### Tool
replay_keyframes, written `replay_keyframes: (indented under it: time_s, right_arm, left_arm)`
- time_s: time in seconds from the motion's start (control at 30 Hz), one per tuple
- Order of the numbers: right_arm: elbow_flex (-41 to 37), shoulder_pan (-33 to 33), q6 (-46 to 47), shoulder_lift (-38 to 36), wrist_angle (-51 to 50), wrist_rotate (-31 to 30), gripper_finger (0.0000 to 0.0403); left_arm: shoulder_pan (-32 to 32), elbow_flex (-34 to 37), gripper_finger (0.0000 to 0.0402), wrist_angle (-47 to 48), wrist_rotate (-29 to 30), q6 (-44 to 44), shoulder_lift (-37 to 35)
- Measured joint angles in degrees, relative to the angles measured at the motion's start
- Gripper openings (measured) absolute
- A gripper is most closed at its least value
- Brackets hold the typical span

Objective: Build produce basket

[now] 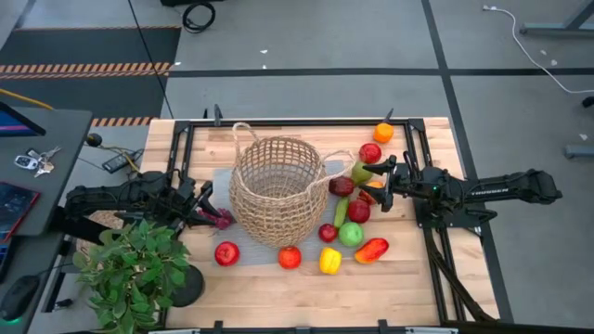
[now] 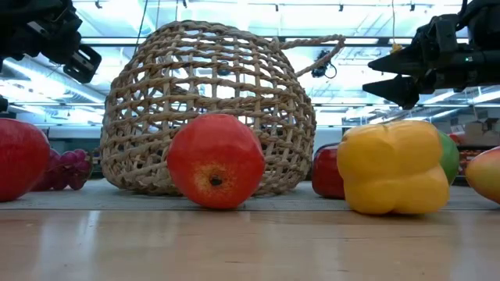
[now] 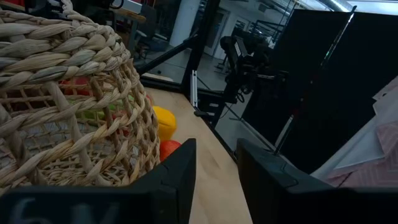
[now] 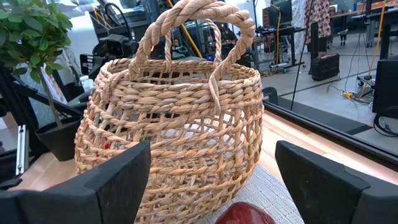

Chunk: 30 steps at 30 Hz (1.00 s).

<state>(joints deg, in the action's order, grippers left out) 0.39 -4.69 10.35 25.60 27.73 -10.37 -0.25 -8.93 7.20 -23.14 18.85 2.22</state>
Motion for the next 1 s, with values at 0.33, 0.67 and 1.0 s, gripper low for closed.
replay_keyframes:
  time_s: [0.33, 0.67, 1.0]
  right_arm:
    - [0.0, 0.0, 0.0, 0.0, 0.0, 0.0, 0.0348]
    - [0.0, 0.0, 0.0, 0.0, 0.0, 0.0, 0.0348]
    - [0.0, 0.0, 0.0, 0.0, 0.0, 0.0, 0.0348]
  left_arm:
    - [0.0, 0.0, 0.0121, 0.0, 0.0, 0.0, 0.0]
    - [0.0, 0.0, 0.0121, 0.0, 0.0, 0.0, 0.0]
    - [0.0, 0.0, 0.0121, -5.4, 3.8, 1.4, 0.0]
